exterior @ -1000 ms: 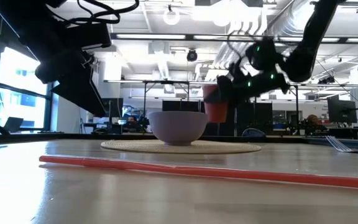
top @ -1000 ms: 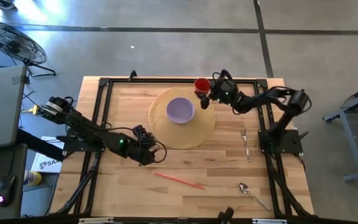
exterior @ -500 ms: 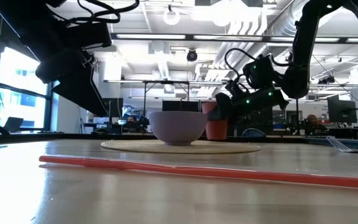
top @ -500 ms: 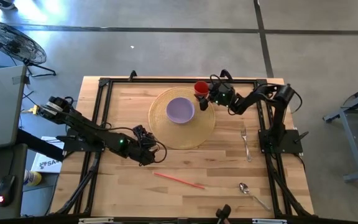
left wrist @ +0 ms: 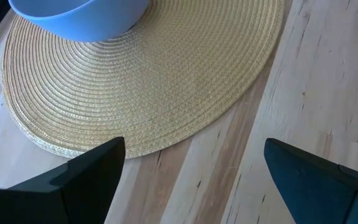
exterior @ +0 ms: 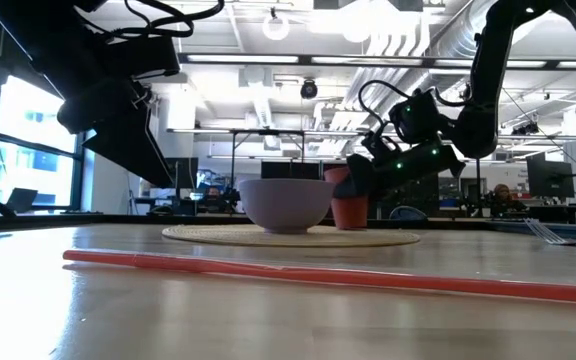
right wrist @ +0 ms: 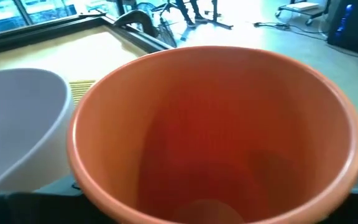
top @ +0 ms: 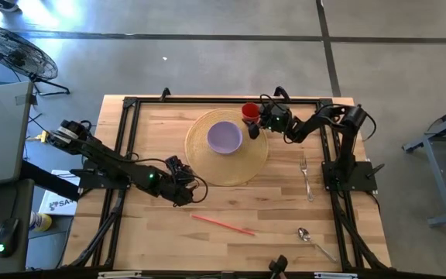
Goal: Pick & Place Utensil
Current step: Put the orange cup to the right side of the bowl on the table placemat
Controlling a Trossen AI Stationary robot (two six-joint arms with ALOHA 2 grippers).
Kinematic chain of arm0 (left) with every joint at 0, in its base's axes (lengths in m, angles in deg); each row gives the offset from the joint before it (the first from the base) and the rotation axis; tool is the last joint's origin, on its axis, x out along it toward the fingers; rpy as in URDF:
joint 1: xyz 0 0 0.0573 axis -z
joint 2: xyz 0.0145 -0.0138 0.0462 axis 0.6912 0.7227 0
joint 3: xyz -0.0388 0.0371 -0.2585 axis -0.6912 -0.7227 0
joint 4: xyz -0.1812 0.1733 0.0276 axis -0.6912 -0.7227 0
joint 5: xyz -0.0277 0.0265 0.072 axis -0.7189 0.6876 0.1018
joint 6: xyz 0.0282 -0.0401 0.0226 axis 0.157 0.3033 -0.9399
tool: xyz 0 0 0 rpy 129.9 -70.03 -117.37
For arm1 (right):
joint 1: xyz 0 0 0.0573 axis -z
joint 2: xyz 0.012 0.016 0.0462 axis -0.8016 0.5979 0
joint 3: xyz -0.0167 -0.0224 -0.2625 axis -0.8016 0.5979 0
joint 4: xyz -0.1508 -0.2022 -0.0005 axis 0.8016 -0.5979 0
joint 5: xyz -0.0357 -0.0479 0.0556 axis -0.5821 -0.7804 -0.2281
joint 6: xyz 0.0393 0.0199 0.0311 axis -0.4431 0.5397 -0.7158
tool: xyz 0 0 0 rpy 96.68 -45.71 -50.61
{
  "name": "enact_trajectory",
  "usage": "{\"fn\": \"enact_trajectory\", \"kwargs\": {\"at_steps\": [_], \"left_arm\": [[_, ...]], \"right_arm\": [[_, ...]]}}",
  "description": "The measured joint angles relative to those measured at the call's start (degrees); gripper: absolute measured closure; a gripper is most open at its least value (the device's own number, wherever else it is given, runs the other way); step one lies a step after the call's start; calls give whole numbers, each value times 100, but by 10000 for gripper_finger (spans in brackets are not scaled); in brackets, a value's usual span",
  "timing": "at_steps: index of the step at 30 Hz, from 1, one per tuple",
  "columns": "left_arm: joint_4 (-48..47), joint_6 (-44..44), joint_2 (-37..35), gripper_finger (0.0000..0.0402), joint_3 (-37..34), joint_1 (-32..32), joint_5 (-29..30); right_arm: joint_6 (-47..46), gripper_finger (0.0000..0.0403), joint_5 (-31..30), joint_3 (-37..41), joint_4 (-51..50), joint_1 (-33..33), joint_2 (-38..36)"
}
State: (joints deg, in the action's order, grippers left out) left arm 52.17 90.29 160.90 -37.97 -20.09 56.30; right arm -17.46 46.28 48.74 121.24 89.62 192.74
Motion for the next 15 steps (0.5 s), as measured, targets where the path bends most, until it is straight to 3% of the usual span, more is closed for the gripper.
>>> {"fn": "enact_trajectory", "kwargs": {"at_steps": [15], "left_arm": [[-2,0,0,23,0,0,-15]], "right_arm": [[144,44,112,0,-21,0,0]]}}
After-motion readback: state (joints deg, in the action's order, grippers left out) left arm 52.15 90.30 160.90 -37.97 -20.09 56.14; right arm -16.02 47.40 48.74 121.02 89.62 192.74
